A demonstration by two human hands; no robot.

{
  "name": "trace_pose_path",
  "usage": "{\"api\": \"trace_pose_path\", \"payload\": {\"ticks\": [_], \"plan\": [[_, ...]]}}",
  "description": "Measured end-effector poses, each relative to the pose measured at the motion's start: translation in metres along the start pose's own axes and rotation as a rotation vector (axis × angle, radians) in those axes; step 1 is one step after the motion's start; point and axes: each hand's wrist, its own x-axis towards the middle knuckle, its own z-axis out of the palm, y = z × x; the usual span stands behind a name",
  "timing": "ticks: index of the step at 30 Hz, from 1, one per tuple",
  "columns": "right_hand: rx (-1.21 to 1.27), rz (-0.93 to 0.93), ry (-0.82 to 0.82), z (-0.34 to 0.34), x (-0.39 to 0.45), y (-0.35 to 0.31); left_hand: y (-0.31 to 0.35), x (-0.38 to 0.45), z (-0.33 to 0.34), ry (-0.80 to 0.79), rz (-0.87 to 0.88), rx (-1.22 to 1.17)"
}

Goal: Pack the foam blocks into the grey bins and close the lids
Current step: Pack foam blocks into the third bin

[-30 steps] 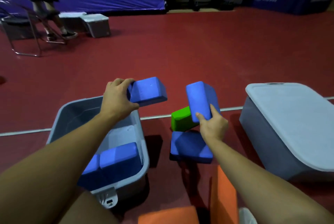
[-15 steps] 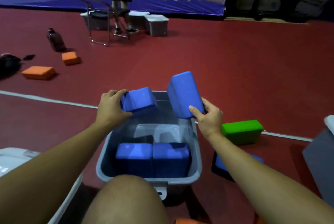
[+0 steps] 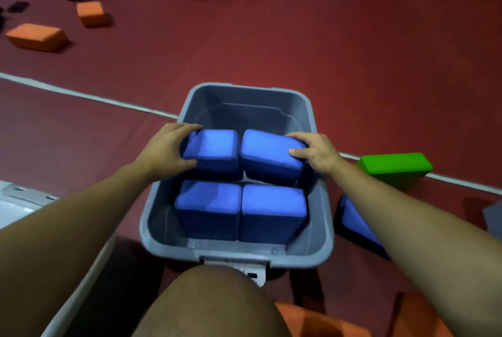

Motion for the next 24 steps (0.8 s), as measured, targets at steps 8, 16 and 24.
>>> {"api": "trace_pose_path", "payload": {"ticks": [8, 16, 24], "plan": [[-0.217, 0.001, -0.268, 0.005, 0.020, 0.023, -0.030, 0.004, 0.033, -0.138, -0.019, -0.029], [-0.764, -0.102, -0.254, 0.019, 0.021, 0.017, -0.028, 0.006, 0.045, -0.164, 0.024, 0.214], [-0.978, -0.185, -0.278, 0.026, 0.018, 0.021, -0.025, 0.009, 0.048, -0.219, 0.042, 0.446]]}}
